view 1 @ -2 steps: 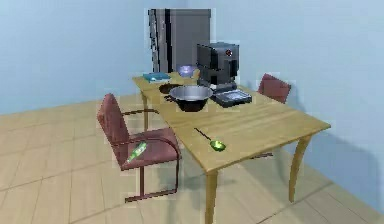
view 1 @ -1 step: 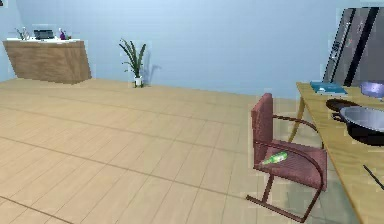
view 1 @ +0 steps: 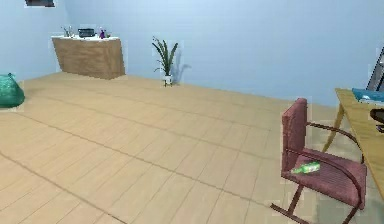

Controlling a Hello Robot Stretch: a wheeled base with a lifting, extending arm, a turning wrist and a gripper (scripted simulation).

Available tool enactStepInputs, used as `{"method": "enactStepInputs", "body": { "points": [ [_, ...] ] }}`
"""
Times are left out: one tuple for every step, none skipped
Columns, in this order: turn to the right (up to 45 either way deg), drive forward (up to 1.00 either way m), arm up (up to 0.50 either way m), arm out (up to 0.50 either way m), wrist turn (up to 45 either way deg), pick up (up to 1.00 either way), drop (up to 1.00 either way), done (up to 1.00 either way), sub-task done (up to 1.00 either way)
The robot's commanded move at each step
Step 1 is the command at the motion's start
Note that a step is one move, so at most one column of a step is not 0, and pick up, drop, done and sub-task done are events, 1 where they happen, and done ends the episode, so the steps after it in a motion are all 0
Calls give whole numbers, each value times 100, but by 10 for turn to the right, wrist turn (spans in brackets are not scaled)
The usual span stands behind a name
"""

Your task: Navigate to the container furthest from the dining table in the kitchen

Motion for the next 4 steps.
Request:
{"method": "enactStepInputs", "body": {
  "points": [
    [0,100,0,0,0,0,0,0,0],
    [-60,0,0,0,0,0,0,0,0],
    [0,25,0,0,0,0,0,0,0],
    [300,0,0,0,0,0,0,0,0]
  ]
}}
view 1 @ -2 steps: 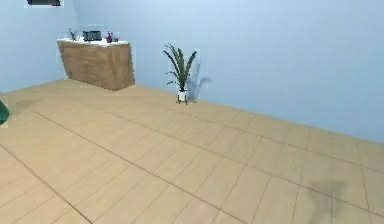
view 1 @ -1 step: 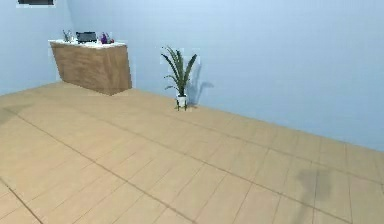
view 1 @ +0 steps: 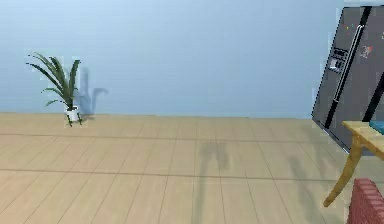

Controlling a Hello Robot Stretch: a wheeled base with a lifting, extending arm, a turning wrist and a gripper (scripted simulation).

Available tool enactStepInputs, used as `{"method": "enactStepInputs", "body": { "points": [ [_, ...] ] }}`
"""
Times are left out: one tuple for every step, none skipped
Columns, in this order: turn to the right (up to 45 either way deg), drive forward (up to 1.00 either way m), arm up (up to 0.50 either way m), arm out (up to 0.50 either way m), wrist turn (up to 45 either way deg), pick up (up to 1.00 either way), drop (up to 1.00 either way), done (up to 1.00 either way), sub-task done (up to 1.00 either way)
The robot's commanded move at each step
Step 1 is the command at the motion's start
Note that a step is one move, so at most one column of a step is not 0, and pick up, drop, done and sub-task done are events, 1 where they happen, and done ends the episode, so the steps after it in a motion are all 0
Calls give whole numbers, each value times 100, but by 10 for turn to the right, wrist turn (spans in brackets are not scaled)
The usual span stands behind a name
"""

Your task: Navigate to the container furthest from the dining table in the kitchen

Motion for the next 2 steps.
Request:
{"method": "enactStepInputs", "body": {
  "points": [
    [0,85,0,0,0,0,0,0,0],
    [450,0,0,0,0,0,0,0,0]
  ]
}}
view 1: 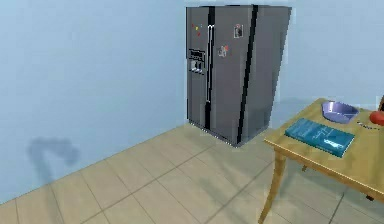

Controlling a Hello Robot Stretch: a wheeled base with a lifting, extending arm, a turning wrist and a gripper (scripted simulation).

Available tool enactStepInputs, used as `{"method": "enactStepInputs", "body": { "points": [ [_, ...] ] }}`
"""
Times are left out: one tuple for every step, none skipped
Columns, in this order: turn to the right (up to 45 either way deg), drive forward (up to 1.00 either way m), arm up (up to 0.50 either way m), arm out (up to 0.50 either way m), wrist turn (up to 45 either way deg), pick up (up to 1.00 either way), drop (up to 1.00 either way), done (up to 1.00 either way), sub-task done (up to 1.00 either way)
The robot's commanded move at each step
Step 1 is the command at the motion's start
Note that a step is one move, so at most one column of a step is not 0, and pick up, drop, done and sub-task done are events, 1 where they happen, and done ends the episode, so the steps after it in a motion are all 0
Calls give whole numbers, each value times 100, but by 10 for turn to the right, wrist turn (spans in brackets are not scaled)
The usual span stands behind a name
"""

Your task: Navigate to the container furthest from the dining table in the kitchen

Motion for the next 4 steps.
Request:
{"method": "enactStepInputs", "body": {
  "points": [
    [0,45,0,0,0,0,0,0,0],
    [-450,0,0,0,0,0,0,0,0],
    [-450,0,0,0,0,0,0,0,0],
    [-390,0,0,0,0,0,0,0,0]
  ]
}}
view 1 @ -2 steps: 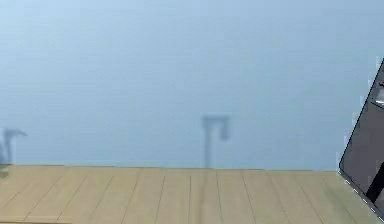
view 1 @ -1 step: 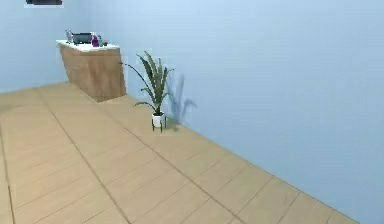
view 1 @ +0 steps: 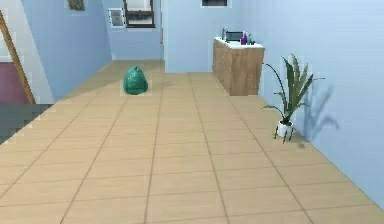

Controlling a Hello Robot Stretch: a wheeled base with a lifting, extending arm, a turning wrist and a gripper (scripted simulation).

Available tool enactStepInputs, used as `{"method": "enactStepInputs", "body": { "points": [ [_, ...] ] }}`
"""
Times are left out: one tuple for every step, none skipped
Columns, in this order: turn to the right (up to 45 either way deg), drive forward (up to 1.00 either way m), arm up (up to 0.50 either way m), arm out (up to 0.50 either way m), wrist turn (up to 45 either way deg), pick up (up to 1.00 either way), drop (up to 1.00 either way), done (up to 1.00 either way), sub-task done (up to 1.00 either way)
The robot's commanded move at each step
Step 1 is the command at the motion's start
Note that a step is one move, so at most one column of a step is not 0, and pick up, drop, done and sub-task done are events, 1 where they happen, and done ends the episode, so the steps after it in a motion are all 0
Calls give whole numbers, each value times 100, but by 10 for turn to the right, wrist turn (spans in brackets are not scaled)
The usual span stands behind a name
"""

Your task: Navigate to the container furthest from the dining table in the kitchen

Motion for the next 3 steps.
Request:
{"method": "enactStepInputs", "body": {
  "points": [
    [0,100,0,0,0,0,0,0,0],
    [0,100,0,0,0,0,0,0,0],
    [0,100,0,0,0,0,0,0,0]
  ]
}}
